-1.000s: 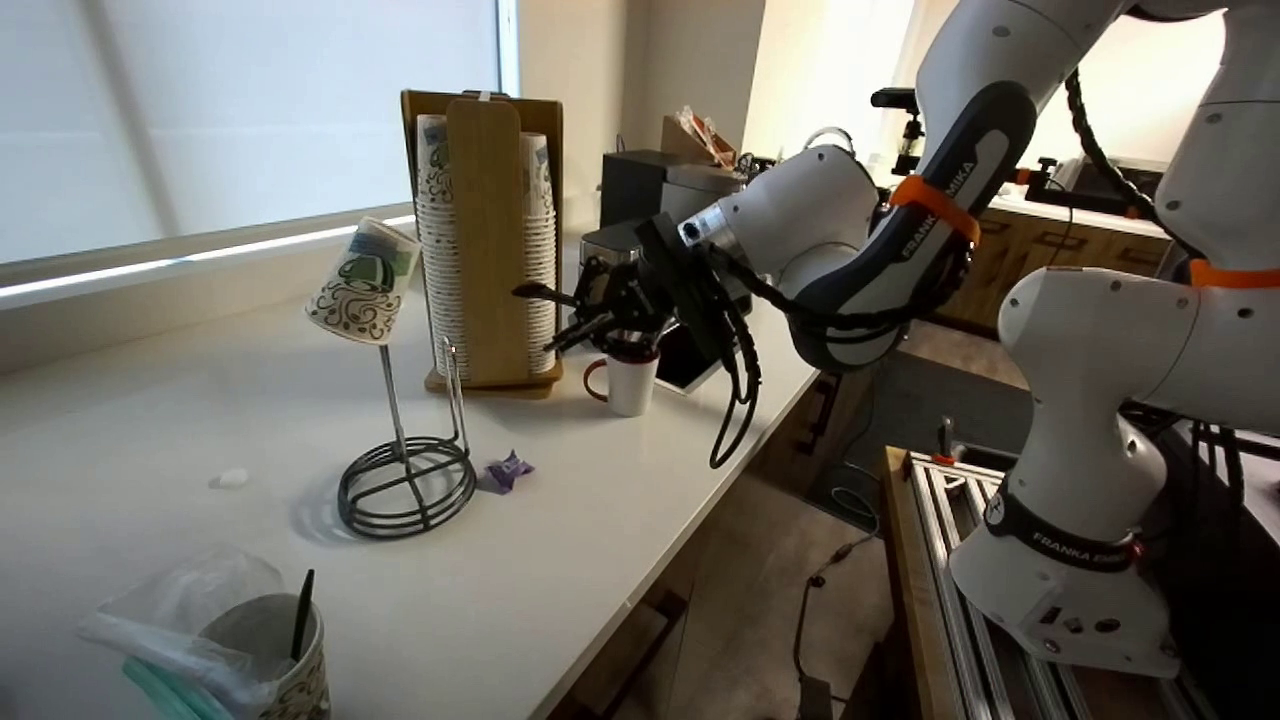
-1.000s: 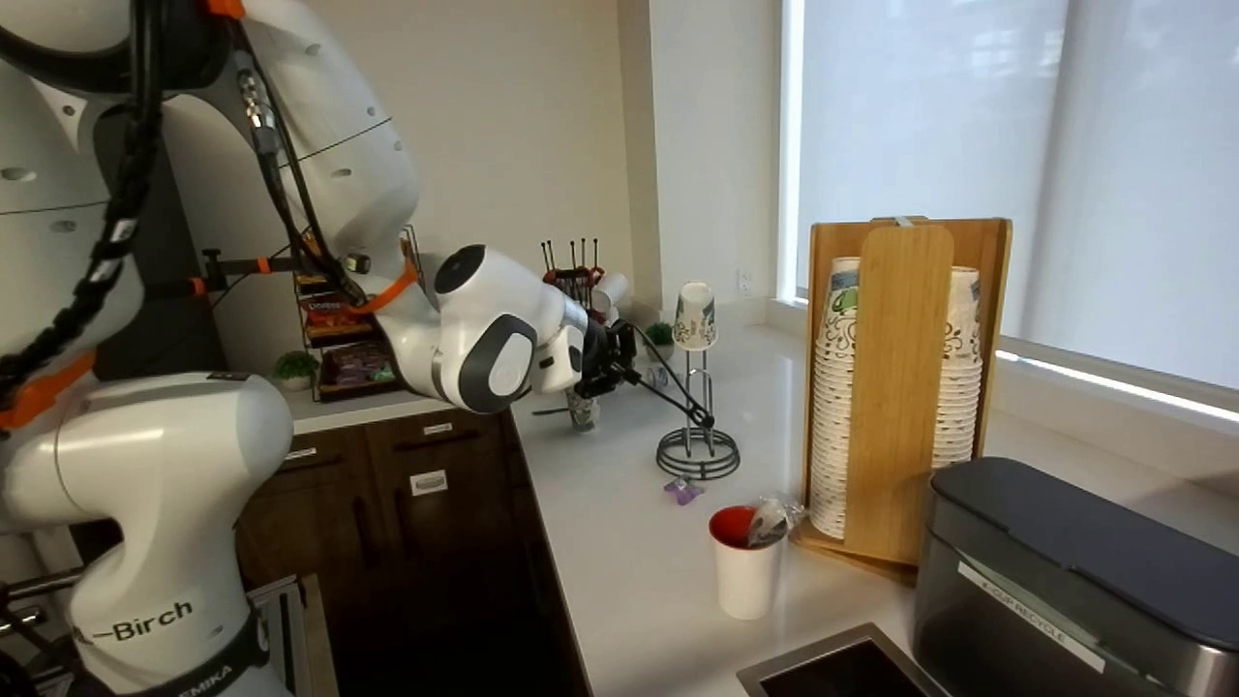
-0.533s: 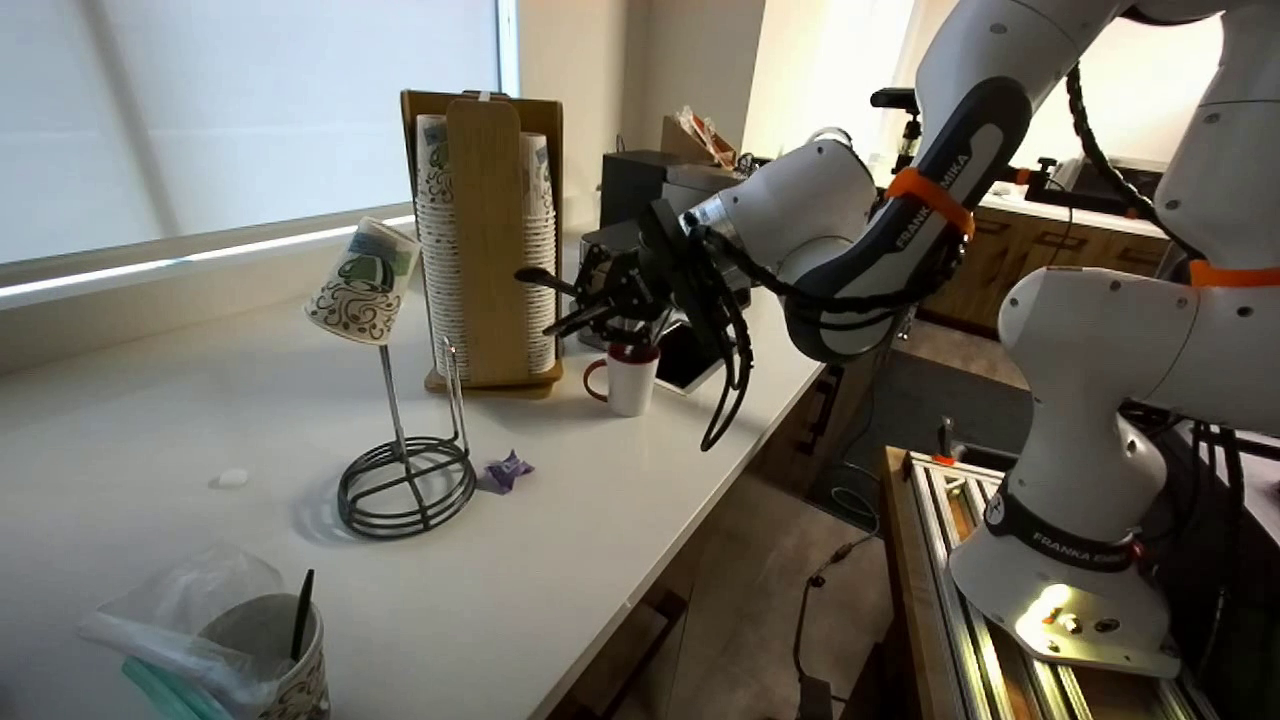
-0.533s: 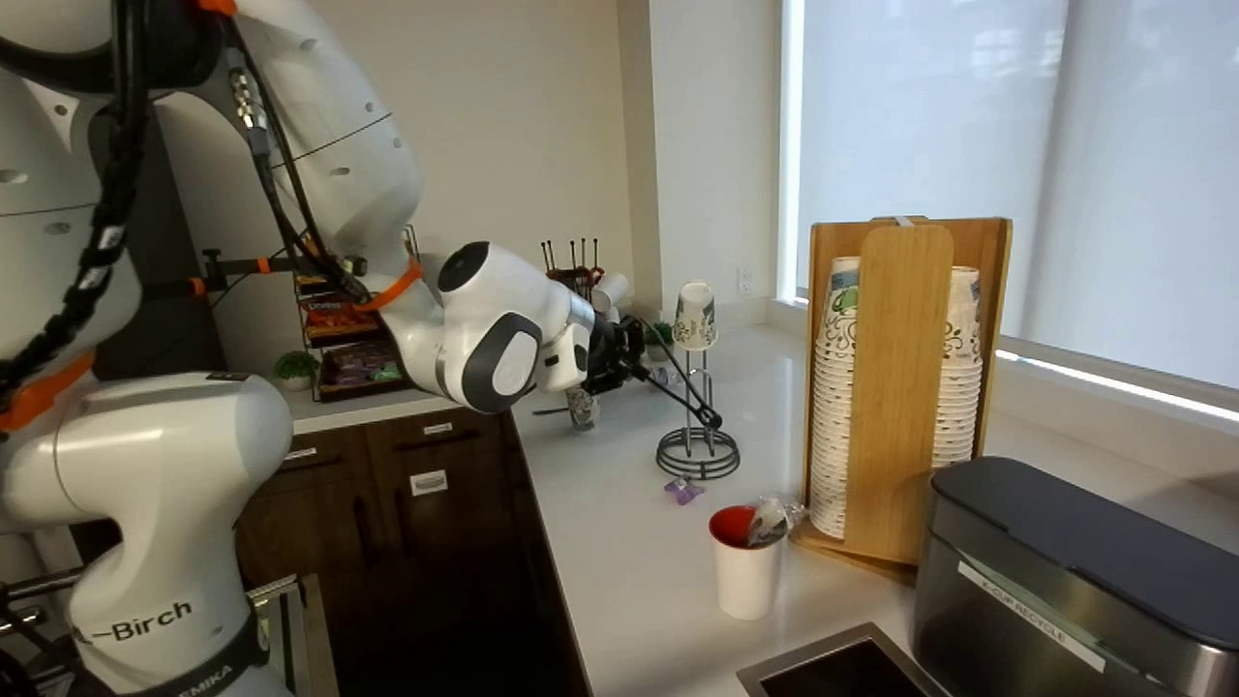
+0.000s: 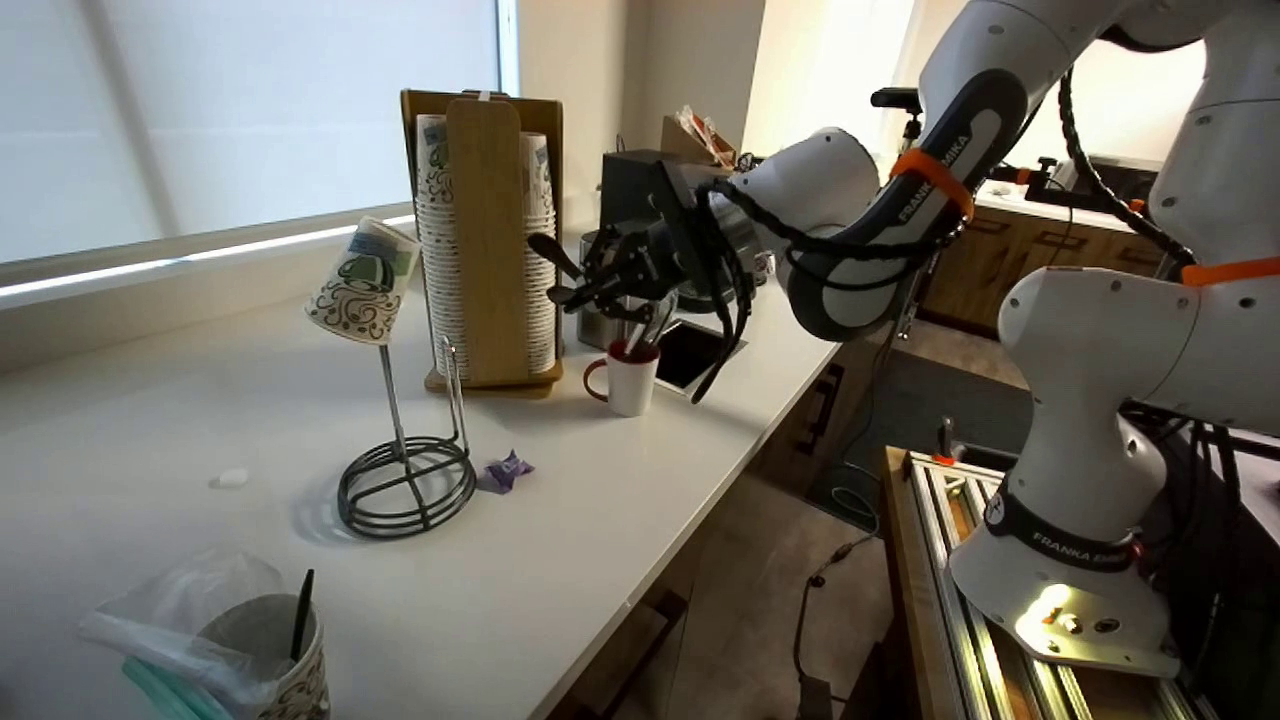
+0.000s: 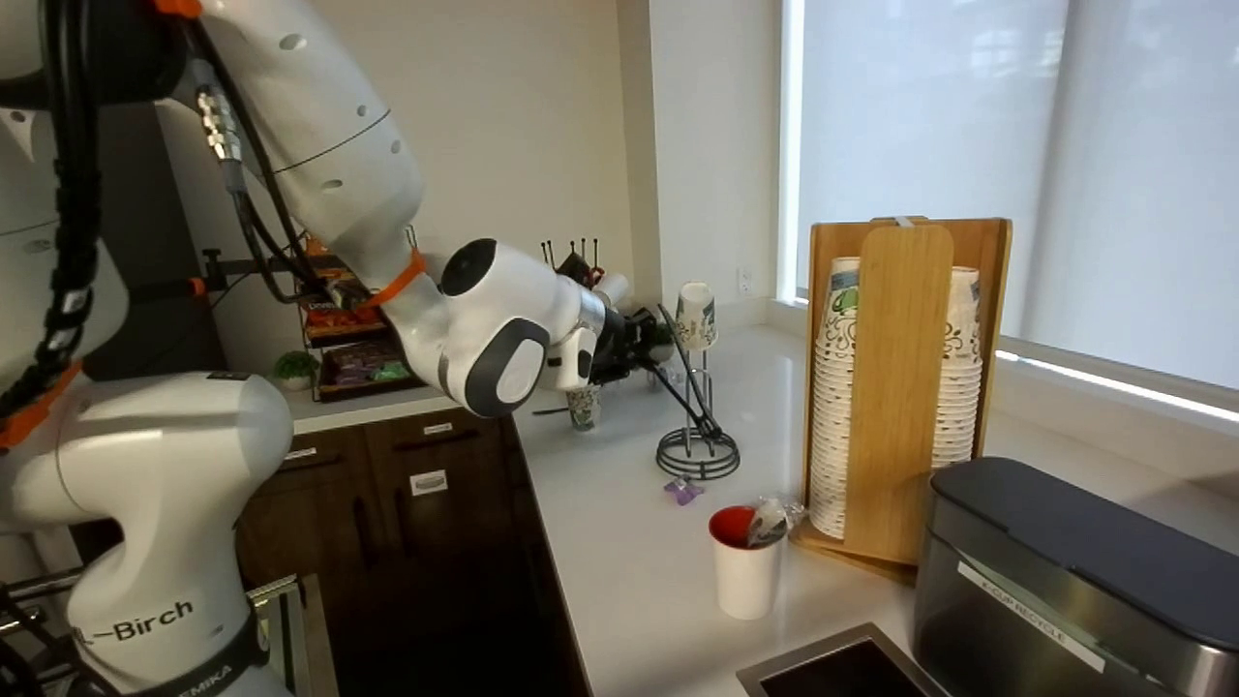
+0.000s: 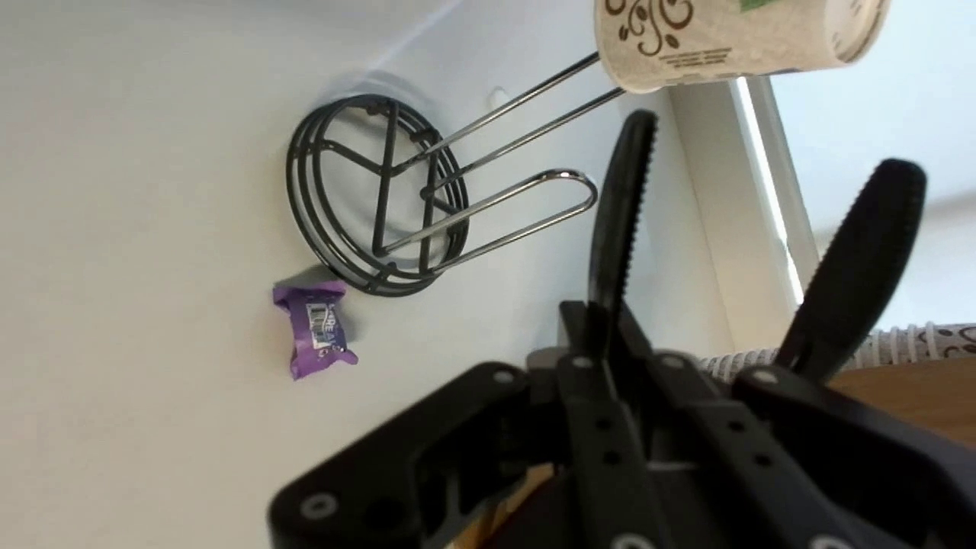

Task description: Put the tongs in the white mug

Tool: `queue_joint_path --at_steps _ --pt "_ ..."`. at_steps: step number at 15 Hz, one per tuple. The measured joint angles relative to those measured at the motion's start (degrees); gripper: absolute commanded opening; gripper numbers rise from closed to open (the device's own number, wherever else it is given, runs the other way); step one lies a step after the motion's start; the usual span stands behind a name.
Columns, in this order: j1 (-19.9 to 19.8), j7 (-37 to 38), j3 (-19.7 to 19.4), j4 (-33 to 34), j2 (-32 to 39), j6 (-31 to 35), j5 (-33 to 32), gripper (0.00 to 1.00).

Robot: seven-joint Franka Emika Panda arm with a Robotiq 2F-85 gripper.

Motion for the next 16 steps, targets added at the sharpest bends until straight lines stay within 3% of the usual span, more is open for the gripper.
queue_joint_path --at_steps 6,16 --pt "1.4 1.6 -7.4 0.0 -11.0 0.0 -2.4 0.02" --pt "3.0 1.7 -15.5 0.0 -17.1 0.6 -2.2 0.02"
